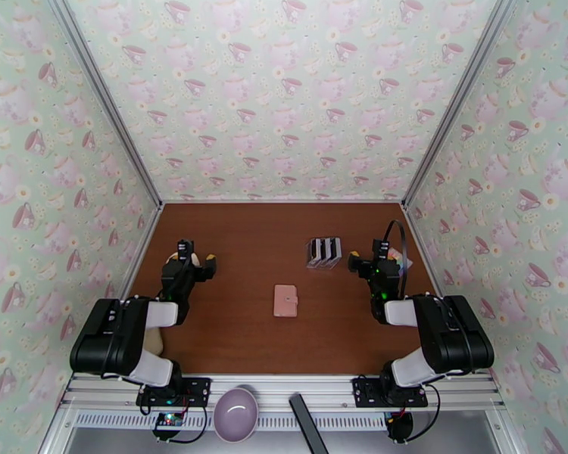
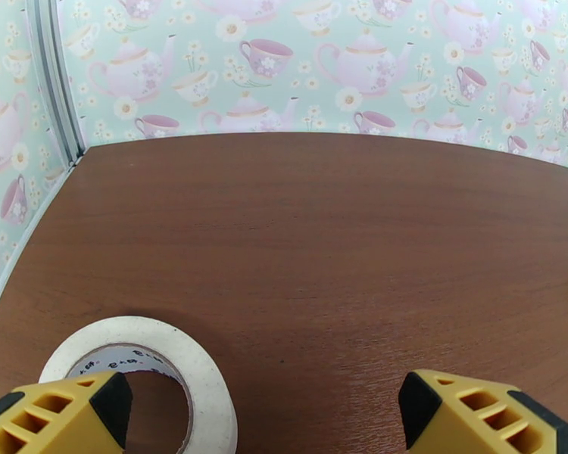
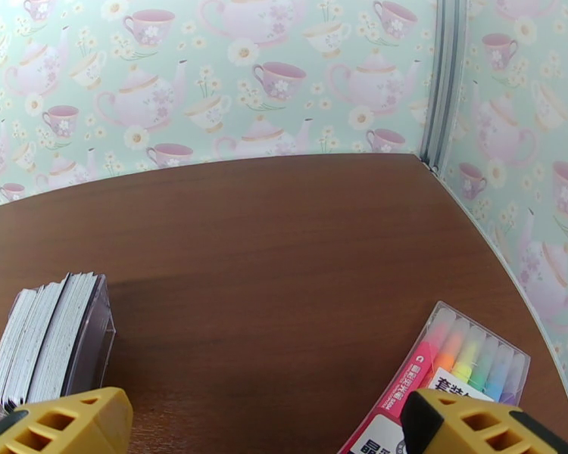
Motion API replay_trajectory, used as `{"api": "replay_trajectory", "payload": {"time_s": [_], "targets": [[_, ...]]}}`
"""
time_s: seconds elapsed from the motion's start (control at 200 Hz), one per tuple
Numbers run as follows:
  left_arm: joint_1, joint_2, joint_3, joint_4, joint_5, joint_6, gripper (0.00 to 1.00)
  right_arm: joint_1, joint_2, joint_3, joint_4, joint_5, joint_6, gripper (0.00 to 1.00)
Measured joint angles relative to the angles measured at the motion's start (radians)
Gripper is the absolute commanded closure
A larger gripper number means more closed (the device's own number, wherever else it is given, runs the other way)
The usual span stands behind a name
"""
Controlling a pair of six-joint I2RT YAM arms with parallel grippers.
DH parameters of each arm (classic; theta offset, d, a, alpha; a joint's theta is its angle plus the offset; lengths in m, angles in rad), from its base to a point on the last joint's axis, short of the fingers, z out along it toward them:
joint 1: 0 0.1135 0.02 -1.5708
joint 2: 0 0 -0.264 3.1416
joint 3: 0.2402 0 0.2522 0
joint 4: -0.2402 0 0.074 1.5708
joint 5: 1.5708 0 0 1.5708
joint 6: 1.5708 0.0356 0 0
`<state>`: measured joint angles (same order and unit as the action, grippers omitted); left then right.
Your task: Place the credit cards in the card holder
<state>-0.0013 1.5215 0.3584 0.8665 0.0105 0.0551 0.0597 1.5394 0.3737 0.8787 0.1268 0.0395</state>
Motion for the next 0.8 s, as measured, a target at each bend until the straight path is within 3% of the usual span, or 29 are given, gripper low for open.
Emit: {"api": "replay_trajectory", "payload": {"time_s": [0.406,0.641,0.801], "targets": [[-0.011,-0.036,0.000,-0.036,-0.057,-0.001,0.00,0.000,-0.022,-0.001,0.014,0.026,0.001,0.00],[-0.057,-0.183,0.000,-0.115,-0.175,0.001,0.00,0.019,-0.104,-0.001,-0.027,0.092,0.001,0.00],[-0.168,-0.315,0.000,-0.206,-0.318,0.028,0.00,0.039,-0.241,0.019,-0.196,0.198,0.049,0.00]]}}
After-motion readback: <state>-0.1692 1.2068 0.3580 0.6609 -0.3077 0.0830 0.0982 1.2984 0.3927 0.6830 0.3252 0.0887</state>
